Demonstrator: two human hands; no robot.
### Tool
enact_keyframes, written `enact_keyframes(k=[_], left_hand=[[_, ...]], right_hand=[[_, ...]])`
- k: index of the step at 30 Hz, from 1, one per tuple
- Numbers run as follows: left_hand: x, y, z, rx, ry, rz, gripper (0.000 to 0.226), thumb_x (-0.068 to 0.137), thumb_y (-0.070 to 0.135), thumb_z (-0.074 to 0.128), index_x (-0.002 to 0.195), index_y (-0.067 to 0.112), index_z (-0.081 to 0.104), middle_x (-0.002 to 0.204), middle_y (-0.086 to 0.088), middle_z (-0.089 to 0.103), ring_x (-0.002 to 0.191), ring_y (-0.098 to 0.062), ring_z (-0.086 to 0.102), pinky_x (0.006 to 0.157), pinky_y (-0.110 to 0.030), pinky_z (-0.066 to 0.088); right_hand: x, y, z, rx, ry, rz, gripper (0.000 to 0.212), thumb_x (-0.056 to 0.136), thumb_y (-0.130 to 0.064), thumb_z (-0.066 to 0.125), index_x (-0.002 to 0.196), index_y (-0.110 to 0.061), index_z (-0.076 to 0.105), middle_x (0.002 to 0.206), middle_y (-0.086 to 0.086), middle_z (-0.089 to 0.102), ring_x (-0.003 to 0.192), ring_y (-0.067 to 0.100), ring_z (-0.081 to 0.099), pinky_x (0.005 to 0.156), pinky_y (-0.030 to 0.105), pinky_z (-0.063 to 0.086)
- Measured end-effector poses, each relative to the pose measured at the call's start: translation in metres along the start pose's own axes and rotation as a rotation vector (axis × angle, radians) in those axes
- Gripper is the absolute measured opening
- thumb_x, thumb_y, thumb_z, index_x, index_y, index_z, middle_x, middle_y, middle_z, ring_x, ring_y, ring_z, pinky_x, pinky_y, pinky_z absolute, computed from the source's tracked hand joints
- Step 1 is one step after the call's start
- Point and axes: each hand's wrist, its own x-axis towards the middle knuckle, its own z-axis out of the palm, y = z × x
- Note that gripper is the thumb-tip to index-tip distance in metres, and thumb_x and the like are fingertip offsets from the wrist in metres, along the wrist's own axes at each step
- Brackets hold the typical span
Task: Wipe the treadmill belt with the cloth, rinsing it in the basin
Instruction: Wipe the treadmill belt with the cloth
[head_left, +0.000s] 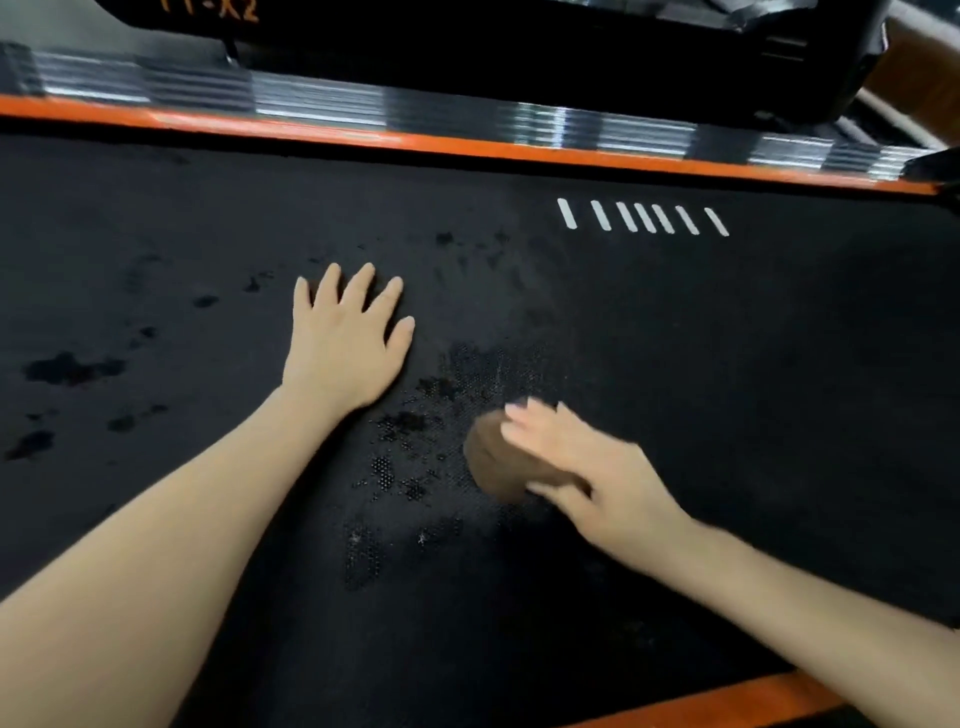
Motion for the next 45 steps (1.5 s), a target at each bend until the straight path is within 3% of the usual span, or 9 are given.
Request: enact_keyframes(k=[3,10,12,17,25,28,33,40,45], left_hand=[[-0.003,0.003,0.003,-0.004,0.044,0.001,0.058,0.097,0.049,0.020,0.145,0.021,0.036,0.152,-0.011,0.032,0.139,-0.039,0.022,0.113,-0.056,0.011],[-0.002,-0.001,-0.001,-0.045,0.019,-0.009,0.066,0.090,0.052,0.014,0.143,0.023,0.039,0.151,-0.010,0.035,0.140,-0.037,0.024,0.113,-0.055,0.012],[-0.002,-0.001,-0.002,-0.061,0.027,-0.006,0.067,0.089,0.052,0.014,0.141,0.021,0.043,0.148,-0.011,0.038,0.138,-0.039,0.027,0.112,-0.056,0.015],[-0.005,0.002,-0.004,-0.079,0.012,-0.002,0.063,0.092,0.049,0.020,0.139,0.017,0.047,0.145,-0.014,0.042,0.135,-0.041,0.032,0.111,-0.059,0.019],[-0.003,0.003,-0.004,-0.082,-0.009,-0.029,0.063,0.092,0.050,0.018,0.140,0.020,0.044,0.148,-0.011,0.039,0.138,-0.038,0.027,0.113,-0.057,0.015],[-0.001,0.003,-0.005,-0.080,-0.024,-0.028,0.061,0.092,0.050,0.020,0.140,0.021,0.044,0.148,-0.011,0.039,0.138,-0.038,0.027,0.113,-0.057,0.016],[-0.003,0.003,-0.007,-0.081,-0.023,-0.018,0.058,0.093,0.048,0.024,0.138,0.019,0.049,0.145,-0.012,0.043,0.136,-0.040,0.032,0.110,-0.059,0.022],[-0.002,0.004,-0.006,-0.072,-0.028,-0.026,0.057,0.093,0.048,0.026,0.137,0.019,0.049,0.144,-0.012,0.044,0.136,-0.039,0.033,0.111,-0.059,0.022],[0.000,0.005,-0.007,-0.065,-0.018,-0.024,0.057,0.093,0.047,0.027,0.136,0.018,0.050,0.144,-0.013,0.045,0.135,-0.039,0.034,0.110,-0.059,0.022]], right_hand=[[0.011,0.009,-0.008,0.002,-0.080,-0.024,0.046,0.089,-0.023,0.057,0.134,-0.022,0.048,0.140,-0.009,0.046,0.133,0.007,0.039,0.115,0.027,0.022],[0.120,0.020,0.021,-0.061,0.193,0.350,0.045,0.090,-0.011,0.060,0.134,-0.015,0.051,0.144,0.002,0.044,0.138,0.020,0.034,0.115,0.027,0.016],[0.093,0.008,0.018,-0.054,0.143,0.261,0.046,0.088,-0.010,0.062,0.134,-0.013,0.051,0.143,-0.001,0.043,0.137,0.019,0.035,0.117,0.033,0.020],[0.045,0.015,-0.007,-0.066,-0.121,0.007,0.048,0.087,-0.012,0.059,0.134,-0.010,0.050,0.140,-0.004,0.043,0.133,0.012,0.037,0.115,0.026,0.022],[0.183,0.076,-0.015,-0.066,0.232,0.519,0.046,0.092,-0.011,0.057,0.137,-0.016,0.047,0.148,0.004,0.038,0.140,0.020,0.029,0.116,0.032,0.017],[0.167,0.060,-0.002,-0.071,0.213,0.426,0.046,0.090,-0.010,0.060,0.135,-0.013,0.049,0.146,0.003,0.040,0.139,0.021,0.030,0.116,0.030,0.014],[0.102,0.043,0.000,0.037,-0.067,0.044,0.050,0.087,-0.006,0.059,0.134,-0.013,0.049,0.142,-0.003,0.043,0.136,0.013,0.035,0.116,0.026,0.019],[0.232,0.114,-0.023,-0.073,0.219,0.488,0.046,0.092,-0.011,0.057,0.137,-0.017,0.048,0.147,0.003,0.040,0.138,0.021,0.033,0.115,0.031,0.019],[0.218,0.081,0.002,-0.065,0.186,0.342,0.046,0.090,-0.011,0.060,0.135,-0.015,0.050,0.146,0.003,0.042,0.138,0.018,0.031,0.114,0.026,0.013]])
